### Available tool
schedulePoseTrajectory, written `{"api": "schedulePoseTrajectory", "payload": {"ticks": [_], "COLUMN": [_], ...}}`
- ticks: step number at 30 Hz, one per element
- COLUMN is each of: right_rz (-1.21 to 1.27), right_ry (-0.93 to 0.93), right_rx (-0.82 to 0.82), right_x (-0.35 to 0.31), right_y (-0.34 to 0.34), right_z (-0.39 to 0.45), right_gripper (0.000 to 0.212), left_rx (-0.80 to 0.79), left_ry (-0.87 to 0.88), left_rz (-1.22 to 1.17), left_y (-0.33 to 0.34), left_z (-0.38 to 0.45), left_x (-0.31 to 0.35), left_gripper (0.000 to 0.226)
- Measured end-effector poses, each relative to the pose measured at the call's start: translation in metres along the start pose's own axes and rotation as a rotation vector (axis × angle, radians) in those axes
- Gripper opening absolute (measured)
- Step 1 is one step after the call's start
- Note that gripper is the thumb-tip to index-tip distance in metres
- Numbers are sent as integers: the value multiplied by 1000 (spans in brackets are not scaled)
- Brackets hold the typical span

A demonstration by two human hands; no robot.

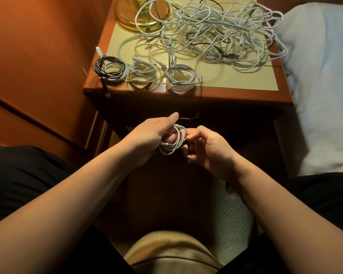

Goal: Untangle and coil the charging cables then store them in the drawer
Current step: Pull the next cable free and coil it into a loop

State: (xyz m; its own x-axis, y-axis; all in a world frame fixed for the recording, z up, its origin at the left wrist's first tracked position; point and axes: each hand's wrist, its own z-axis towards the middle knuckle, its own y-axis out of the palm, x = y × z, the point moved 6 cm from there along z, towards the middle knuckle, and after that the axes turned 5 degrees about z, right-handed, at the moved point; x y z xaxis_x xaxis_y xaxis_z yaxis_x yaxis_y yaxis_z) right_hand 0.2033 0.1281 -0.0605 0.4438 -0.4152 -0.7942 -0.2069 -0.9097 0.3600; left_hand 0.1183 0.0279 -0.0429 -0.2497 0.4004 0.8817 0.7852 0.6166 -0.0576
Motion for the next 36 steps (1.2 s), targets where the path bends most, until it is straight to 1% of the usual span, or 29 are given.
{"api": "schedulePoseTrajectory", "payload": {"ticks": [1,3,5,8,9,12,14,15,17,18,19,21,22,23,25,27,32,34,36], "right_rz": [14,-16,-134,-247,-237,-154,-152,-152,-181,-232,-317,-544,-648,-734,-838,-891,-1026,-1083,-1085], "right_ry": [6,29,53,42,32,17,9,0,11,39,68,121,146,173,233,272,265,234,198], "right_rx": [-9,-60,-129,-132,-118,-50,-22,-8,22,37,46,57,64,76,107,136,206,232,246], "right_x": [0,-1,1,5,6,10,12,13,14,16,17,23,27,32,41,46,50,51,51], "right_y": [0,3,9,11,12,11,12,12,11,8,5,-3,-6,-8,-10,-11,-16,-16,-18], "right_z": [-1,-4,-8,-9,-9,-9,-9,-8,-7,-7,-6,-2,-1,1,3,2,12,15,18], "right_gripper": [46,39,32,9,6,10,12,18,37,43,43,26,17,12,13,13,16,19,19], "left_rx": [-28,-68,-76,-69,-49,14,38,53,94,111,124,137,126,103,14,-90,-193,-207,-219], "left_ry": [5,-15,-55,-68,-63,-47,-33,-28,-30,-35,-40,-75,-113,-158,-261,-328,-347,-337,-334], "left_rz": [23,21,33,126,132,145,217,259,318,345,376,445,476,502,536,544,525,529,516], "left_y": [2,3,2,2,2,4,5,4,1,-1,-3,-5,-5,-4,-1,4,12,14,18], "left_z": [-1,-1,-1,0,0,-1,-3,-3,-3,-3,-4,-4,-4,-4,-5,-8,-13,-13,-15], "left_x": [1,0,-2,-6,-7,-5,-3,-3,-4,-4,-5,-9,-12,-15,-21,-26,-29,-26,-26], "left_gripper": [57,61,52,50,51,53,56,60,66,66,64,59,57,56,59,60,50,49,47]}}
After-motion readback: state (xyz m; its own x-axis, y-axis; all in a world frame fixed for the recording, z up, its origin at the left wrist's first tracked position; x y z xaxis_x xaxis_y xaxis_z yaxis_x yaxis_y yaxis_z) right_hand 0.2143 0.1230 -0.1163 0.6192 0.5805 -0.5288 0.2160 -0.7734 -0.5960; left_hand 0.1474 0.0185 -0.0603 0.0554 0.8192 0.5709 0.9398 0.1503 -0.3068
